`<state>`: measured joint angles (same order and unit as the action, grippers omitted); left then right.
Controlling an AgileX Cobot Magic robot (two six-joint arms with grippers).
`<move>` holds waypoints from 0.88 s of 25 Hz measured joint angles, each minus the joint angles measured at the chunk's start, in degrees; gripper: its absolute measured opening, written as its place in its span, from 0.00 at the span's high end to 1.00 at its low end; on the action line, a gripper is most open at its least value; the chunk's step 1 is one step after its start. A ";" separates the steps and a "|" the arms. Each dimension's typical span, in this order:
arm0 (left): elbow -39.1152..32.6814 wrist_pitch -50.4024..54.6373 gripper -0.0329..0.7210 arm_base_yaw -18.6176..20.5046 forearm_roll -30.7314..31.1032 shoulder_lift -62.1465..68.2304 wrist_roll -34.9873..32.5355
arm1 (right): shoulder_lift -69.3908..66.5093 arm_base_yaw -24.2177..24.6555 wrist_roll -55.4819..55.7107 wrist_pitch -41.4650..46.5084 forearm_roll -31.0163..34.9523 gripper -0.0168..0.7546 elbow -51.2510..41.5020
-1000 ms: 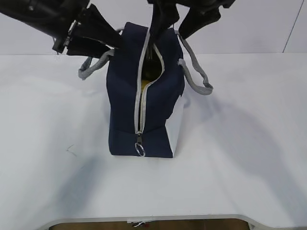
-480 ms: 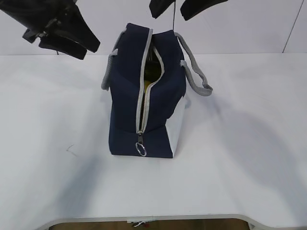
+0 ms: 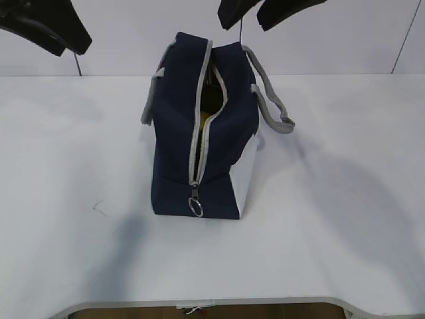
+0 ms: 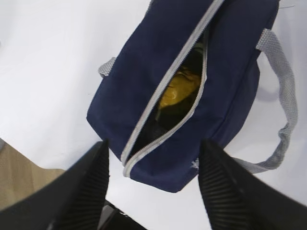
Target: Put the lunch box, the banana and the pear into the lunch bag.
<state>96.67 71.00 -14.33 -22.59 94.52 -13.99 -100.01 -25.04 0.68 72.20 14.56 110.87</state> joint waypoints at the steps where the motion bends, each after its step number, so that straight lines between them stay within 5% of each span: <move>1: 0.00 -0.01 0.49 -0.12 0.58 -0.46 0.11 | 0.00 0.00 -0.68 0.00 -0.17 0.37 -0.15; 8: 0.00 0.19 0.54 -0.31 2.01 -1.70 0.26 | 2.35 -1.35 -2.29 -6.26 -0.96 0.39 -7.19; 22: 0.00 0.32 0.55 -0.31 2.11 -1.75 0.48 | 19.03 -11.29 -2.55 -48.78 -11.77 0.47 -50.91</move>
<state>96.67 71.32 -14.64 -20.48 92.77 -13.52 -80.98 -36.33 -1.87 23.42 2.79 59.96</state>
